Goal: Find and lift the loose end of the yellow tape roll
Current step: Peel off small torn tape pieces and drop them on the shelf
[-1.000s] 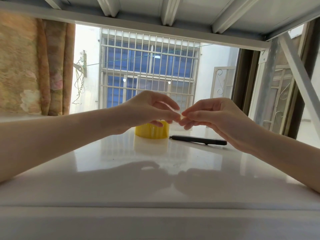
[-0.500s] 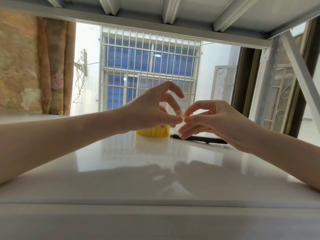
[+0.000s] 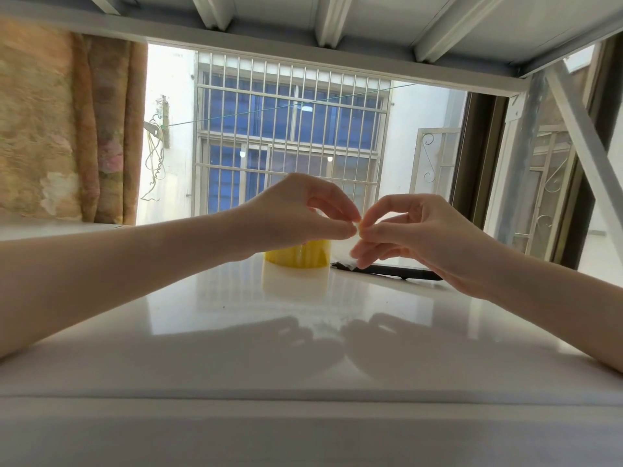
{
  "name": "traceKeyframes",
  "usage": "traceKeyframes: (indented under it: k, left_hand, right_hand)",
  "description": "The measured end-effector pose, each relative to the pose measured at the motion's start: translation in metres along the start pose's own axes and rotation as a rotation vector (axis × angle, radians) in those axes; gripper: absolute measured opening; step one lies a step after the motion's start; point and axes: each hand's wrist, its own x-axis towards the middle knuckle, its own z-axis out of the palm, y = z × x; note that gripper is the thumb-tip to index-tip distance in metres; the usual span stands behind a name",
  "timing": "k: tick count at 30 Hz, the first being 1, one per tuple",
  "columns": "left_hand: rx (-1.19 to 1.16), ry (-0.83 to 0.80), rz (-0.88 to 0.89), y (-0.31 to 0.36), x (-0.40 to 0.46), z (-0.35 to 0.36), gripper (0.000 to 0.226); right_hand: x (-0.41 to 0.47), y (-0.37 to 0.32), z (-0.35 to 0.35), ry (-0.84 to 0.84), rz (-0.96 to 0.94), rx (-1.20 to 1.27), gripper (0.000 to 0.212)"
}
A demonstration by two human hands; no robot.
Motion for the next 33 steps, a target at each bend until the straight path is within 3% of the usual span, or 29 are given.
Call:
traceKeyframes:
  k: [2,6,11,21,30,33]
  left_hand:
    - [-0.011,0.008,0.003,0.0003,0.0002,0.0012,0.004]
    - [-0.129,0.030,-0.098,-0.0032,0.0019,-0.0044,0.019]
    - [-0.014,-0.104,-0.197,-0.0044,0.0011,-0.0041,0.018]
    - [0.000,-0.153,-0.221,-0.0022,0.0018,-0.0061,0.009]
    - [0.004,-0.153,-0.235,-0.0038,0.0027,-0.0042,0.017]
    - [-0.032,-0.194,-0.239,-0.0044,0.0024,-0.0059,0.019]
  right_hand:
    - [-0.0002,-0.0002,0.0004,0.007,-0.007,0.009,0.008]
    - [-0.0007,-0.0012,0.0005,0.007,-0.045,-0.002,0.008]
    - [-0.0008,-0.0006,0.0005,0.025,-0.084,-0.043,0.011]
    - [-0.0002,-0.0003,0.0027,0.006,-0.070,-0.057,0.006]
    - [-0.0001,-0.0003,0.0046,-0.047,-0.070,-0.003,0.018]
    - [-0.0006,-0.0004,0.0051,-0.046,-0.074,-0.053,0.011]
